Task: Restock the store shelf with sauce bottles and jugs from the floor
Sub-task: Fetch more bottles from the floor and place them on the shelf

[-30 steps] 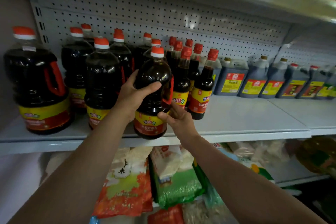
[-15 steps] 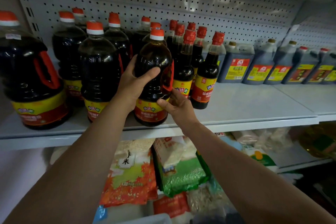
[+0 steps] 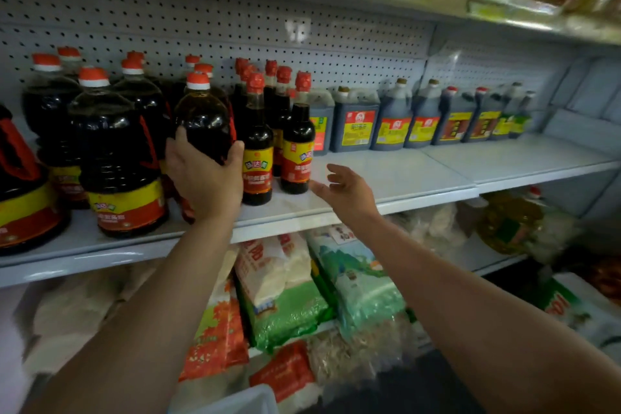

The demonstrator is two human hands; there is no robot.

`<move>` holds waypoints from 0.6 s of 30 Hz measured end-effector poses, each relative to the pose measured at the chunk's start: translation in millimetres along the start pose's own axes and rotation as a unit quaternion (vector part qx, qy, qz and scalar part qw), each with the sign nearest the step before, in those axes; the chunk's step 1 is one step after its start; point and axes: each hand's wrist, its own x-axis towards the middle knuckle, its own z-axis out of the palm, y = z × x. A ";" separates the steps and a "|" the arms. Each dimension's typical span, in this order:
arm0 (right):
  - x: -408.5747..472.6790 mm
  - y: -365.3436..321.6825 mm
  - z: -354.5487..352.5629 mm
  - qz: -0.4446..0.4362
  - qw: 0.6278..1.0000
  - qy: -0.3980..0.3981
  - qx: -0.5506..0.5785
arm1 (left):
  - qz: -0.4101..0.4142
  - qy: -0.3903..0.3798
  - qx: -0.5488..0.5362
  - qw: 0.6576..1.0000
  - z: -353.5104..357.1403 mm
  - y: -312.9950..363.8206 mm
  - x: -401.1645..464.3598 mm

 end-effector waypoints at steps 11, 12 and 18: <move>-154.8 84.0 -280.0 0.050 0.966 0.060 -0.248 | 0.061 -0.417 0.013 0.907 73.2 110.1 -269.4; -177.1 94.0 -301.3 0.064 0.961 0.056 -0.263 | 0.063 -0.446 0.018 0.893 75.5 117.0 -297.3; -298.4 163.9 -390.8 0.136 0.934 0.062 -0.324 | 0.091 -0.544 0.058 0.832 86.0 136.8 -441.4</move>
